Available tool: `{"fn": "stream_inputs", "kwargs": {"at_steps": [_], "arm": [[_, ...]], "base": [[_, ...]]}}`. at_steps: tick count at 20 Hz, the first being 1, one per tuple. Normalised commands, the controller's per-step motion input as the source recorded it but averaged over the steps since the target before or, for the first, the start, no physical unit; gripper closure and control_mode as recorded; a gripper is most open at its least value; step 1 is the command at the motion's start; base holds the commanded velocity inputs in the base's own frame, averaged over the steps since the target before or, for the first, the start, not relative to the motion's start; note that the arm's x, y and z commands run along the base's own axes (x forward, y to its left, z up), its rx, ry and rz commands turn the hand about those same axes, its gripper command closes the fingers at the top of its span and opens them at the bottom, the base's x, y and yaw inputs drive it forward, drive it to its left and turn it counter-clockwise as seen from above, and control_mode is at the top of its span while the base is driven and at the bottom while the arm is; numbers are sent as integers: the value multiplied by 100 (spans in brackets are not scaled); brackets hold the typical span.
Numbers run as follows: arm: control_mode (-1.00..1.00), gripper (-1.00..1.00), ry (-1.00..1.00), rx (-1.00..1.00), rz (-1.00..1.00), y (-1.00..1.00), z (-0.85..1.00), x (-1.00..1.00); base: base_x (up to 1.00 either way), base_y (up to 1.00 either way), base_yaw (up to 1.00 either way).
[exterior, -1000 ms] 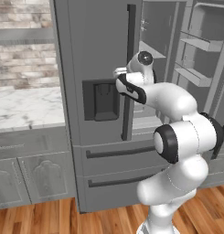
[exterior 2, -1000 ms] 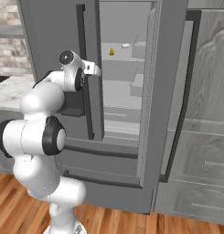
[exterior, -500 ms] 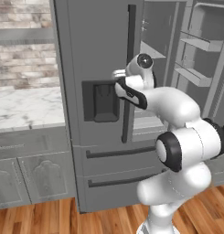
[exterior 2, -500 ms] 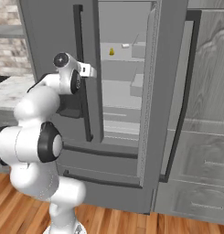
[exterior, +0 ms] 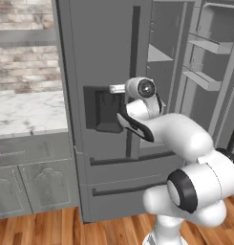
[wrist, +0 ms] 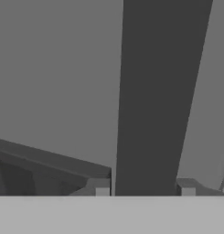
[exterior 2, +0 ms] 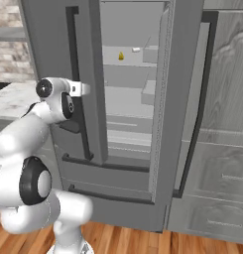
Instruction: Take the lemon wedge from the fridge and place it on the plate with fish on the dining counter.
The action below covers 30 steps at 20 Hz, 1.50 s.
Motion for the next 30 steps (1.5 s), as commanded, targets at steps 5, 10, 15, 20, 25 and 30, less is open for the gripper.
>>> {"fn": "stream_inputs", "kwargs": {"at_steps": [5,10,15,20,25,30], "arm": [[-100,100,-9,0,-12,100,3,-19],[-100,100,-6,0,-17,100,28,-28],[-100,-100,6,1,-12,60,31,-10],[-100,-100,-1,0,0,24,9,-69],[-100,-100,0,4,0,74,49,-100],[-100,-100,15,23,-3,-10,95,-100]], "base": [[0,0,0],[0,0,0],[0,0,0],[0,0,0],[0,0,0],[0,0,0]]}}
